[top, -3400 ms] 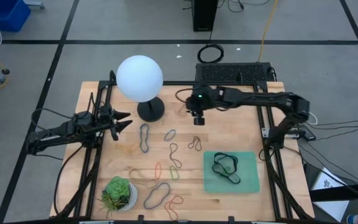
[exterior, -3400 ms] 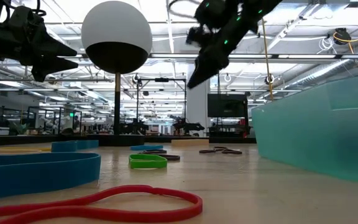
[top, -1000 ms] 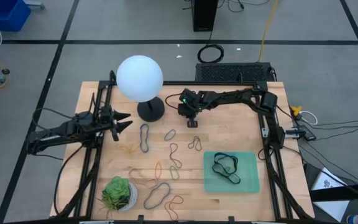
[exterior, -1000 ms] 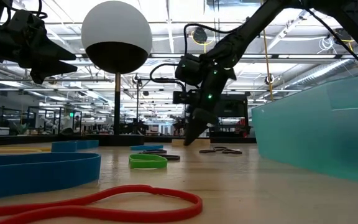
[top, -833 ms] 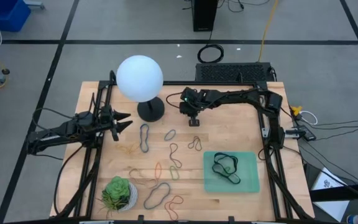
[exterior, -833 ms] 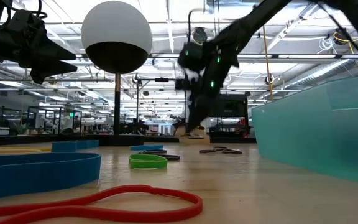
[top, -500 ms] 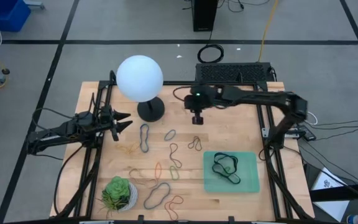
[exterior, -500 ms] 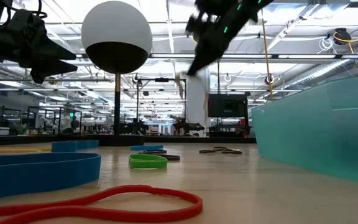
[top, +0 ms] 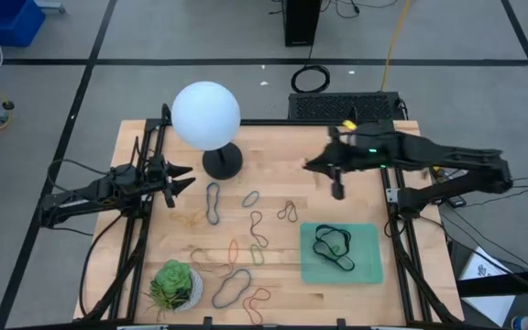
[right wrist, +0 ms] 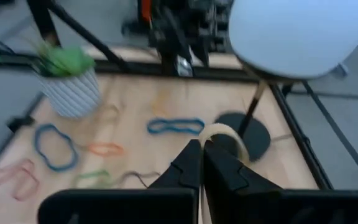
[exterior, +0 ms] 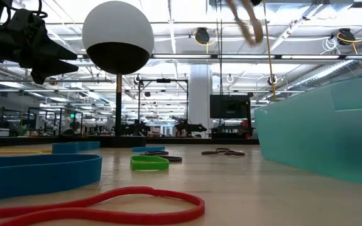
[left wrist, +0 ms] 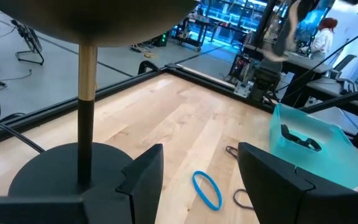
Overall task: Pick and place rubber bands into bin
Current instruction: Put the top brown rubber band into the green bin
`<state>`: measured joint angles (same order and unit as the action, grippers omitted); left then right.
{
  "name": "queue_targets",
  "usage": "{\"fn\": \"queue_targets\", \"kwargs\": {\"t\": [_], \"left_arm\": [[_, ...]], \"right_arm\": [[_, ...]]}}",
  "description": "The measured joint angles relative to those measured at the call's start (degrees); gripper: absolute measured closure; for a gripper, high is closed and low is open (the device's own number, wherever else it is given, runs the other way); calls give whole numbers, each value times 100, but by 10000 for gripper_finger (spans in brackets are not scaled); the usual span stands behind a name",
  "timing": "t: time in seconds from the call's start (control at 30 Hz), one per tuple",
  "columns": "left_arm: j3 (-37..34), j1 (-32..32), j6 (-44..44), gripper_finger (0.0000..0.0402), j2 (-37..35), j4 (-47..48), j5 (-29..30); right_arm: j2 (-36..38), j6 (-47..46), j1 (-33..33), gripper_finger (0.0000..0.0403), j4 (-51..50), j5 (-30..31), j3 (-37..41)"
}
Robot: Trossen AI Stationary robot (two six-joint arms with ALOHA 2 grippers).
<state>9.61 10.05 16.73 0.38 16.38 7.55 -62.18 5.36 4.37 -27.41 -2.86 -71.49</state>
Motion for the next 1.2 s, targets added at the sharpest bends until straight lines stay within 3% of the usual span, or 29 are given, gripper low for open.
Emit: {"fn": "queue_targets", "kwargs": {"t": [0.37, 0.57, 0.77, 0.93, 1.2], "left_arm": [[0, 1, 33, 190, 0, -11, 0], [0, 1, 39, 190, 0, -12, 1], [0, 1, 57, 190, 0, -11, 2], [0, -1, 59, 190, 0, -11, 2], [0, 1, 78, 190, 0, -11, 2]], "right_arm": [[1097, -558, -496, 403, 24, 5, 398], [1166, -913, -683, 403, -106, -94, 608], [1136, -1833, -1019, 403, -169, -771, 915], [1136, -2622, -1520, 403, -153, -1092, 1265], [1138, -3825, -2444, 403, 425, -1075, 2226]]}}
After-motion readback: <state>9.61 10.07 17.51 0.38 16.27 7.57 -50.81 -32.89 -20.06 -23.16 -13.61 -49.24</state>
